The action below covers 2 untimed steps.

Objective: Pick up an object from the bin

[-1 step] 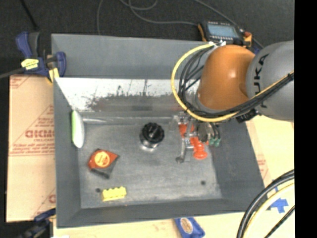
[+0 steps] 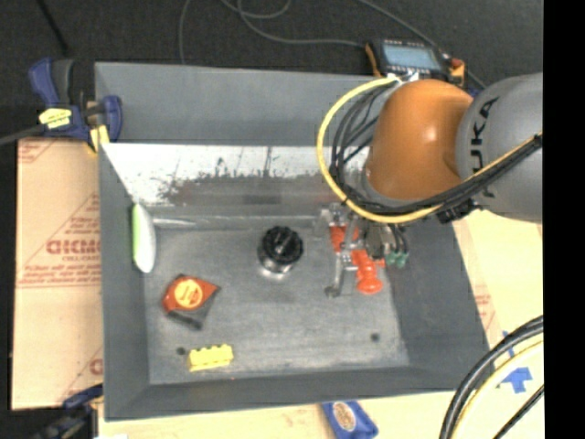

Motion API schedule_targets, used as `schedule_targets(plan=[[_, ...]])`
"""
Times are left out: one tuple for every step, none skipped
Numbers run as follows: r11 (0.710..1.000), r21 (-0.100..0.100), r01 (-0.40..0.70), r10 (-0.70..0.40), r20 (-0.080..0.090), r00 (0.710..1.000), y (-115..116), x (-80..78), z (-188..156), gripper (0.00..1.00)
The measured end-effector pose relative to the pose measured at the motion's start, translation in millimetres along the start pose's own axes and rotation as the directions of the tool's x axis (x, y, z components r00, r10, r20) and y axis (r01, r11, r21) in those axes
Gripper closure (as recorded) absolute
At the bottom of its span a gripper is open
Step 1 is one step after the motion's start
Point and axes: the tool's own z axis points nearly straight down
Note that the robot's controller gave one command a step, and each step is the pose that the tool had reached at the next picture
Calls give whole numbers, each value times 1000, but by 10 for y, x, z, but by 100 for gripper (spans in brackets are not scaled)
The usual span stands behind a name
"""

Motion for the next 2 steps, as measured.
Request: schedule_targets(plan=[[993,1,122,-122,3,993,90,-272,517,0],[993,-2,121,-121,-2,993,167,-514,480,0]])
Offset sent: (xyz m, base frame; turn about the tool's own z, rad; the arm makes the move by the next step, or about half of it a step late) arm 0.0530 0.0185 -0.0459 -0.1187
